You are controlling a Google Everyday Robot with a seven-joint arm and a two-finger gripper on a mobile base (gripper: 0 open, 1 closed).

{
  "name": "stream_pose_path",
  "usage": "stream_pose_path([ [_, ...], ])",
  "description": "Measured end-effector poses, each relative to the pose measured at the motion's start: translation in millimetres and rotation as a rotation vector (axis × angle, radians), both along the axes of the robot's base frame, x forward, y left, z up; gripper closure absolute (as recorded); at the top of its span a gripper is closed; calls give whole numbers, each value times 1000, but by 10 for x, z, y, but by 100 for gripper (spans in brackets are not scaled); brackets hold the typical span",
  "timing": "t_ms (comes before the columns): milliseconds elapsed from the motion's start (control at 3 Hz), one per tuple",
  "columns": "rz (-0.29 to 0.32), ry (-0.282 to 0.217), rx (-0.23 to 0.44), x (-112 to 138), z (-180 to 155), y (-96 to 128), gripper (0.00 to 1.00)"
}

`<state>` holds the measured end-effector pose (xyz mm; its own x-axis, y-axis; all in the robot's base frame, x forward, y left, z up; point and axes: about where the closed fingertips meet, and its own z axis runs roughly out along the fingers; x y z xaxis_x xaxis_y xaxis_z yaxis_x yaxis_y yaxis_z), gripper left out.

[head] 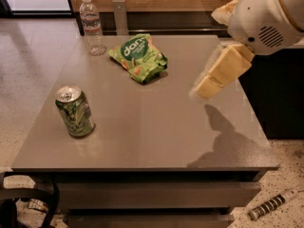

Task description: Knock green can over

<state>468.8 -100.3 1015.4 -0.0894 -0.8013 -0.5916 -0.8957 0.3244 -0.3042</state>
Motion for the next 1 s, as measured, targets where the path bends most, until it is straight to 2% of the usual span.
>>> stream_pose_path([
  [333, 32, -17, 189, 62, -138, 422, 0],
  [667, 87, -5, 349, 94, -231, 919, 0],
  [1000, 96, -8, 378, 66, -152, 1018, 0],
])
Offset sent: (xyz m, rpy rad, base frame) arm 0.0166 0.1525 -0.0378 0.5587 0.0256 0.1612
